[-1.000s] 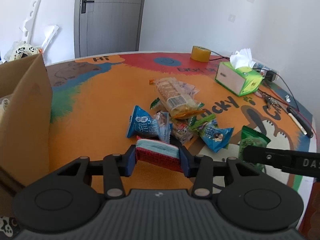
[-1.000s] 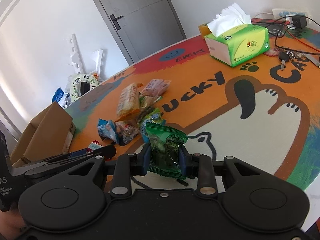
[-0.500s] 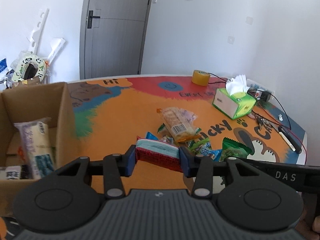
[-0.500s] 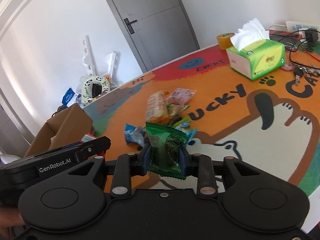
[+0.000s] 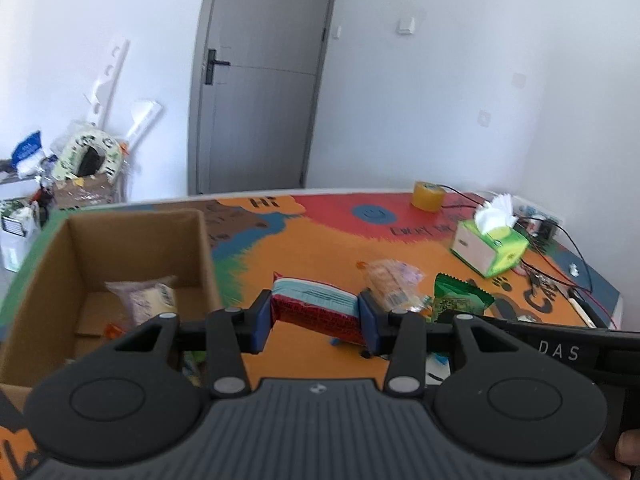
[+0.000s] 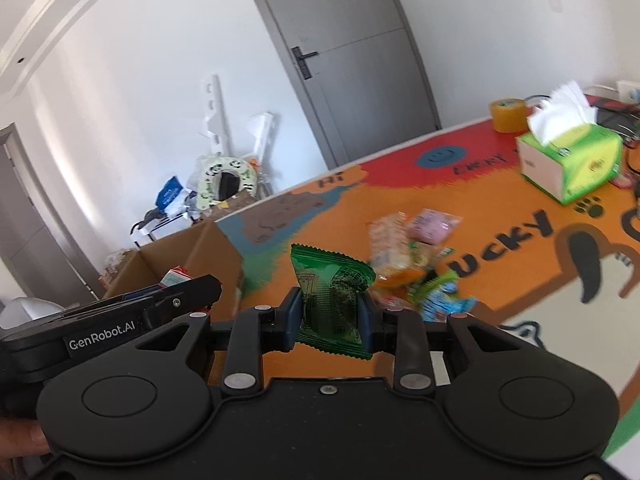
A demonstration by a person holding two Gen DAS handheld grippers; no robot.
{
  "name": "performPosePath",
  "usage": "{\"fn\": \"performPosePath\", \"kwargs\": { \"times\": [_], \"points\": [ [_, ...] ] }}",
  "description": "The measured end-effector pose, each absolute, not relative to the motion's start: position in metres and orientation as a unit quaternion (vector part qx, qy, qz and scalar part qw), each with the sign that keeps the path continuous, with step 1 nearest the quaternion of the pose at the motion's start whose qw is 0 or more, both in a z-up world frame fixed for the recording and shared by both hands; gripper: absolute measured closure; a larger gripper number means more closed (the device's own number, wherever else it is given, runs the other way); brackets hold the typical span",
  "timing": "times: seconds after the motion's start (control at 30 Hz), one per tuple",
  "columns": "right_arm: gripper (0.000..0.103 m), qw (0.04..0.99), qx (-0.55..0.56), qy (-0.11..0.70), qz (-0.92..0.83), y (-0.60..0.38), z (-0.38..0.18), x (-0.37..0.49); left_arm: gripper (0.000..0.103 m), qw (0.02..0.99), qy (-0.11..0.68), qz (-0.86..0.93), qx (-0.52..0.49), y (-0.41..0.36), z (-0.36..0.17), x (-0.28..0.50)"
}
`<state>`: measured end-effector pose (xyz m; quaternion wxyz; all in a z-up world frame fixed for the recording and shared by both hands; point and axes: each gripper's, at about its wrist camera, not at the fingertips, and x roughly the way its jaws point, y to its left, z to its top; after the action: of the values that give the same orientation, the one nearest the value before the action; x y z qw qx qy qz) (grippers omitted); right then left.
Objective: Organize snacks
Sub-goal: 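Carry the red-white packet in left gripper while right carries green bag to box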
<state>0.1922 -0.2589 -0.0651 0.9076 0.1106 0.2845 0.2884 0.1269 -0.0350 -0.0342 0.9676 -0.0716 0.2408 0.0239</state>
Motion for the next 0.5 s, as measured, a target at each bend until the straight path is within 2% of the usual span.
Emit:
{"fn": "performPosePath", "kwargs": {
  "times": [0.5],
  "points": [
    [0.073, 0.897, 0.086, 0.276, 0.335, -0.201, -0.049, 0.194, 0.059, 0.967, 0.227, 0.073, -0.094, 0.021, -0.025, 0.116]
  ]
}}
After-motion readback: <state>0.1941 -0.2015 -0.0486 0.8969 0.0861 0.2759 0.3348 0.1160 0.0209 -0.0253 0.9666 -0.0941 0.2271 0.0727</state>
